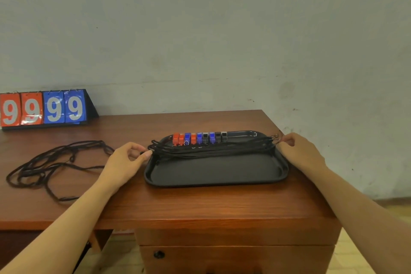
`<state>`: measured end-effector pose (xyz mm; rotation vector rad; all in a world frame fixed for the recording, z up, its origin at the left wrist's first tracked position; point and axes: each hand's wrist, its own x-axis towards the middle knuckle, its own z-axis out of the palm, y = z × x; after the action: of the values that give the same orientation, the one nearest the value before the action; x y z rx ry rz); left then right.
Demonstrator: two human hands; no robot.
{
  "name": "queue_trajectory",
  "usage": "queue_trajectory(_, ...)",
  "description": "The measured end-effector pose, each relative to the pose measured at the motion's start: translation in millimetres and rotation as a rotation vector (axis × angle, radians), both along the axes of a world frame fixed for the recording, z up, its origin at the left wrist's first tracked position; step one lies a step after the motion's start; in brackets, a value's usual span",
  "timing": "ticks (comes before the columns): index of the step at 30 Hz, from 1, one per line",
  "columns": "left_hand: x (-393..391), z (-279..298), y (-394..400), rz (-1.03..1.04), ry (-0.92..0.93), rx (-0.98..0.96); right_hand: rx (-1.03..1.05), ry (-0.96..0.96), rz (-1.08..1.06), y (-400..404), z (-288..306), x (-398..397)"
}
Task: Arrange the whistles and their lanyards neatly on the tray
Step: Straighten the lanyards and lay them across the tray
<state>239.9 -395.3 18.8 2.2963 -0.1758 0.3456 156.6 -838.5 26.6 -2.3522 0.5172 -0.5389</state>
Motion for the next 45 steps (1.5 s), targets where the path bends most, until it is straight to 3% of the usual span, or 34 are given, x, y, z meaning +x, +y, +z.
queue_trajectory(8,1,-1,1,-0.010,-0.007,0.012,-0.059,-0.043,0.029,-5,-5,5)
queue_trajectory(21,-4,1,0,-0.048,-0.046,-0.014,0.029,-0.208,-0.006,-10,-8,7)
queue_trajectory(35,0,0,1,-0.001,-0.043,-0.042,0.050,-0.244,-0.007,-4,-5,1)
queue_trajectory(45,-27,57,6,0.045,-0.104,-0.241,-0.007,-0.226,0.041,39,4,-52)
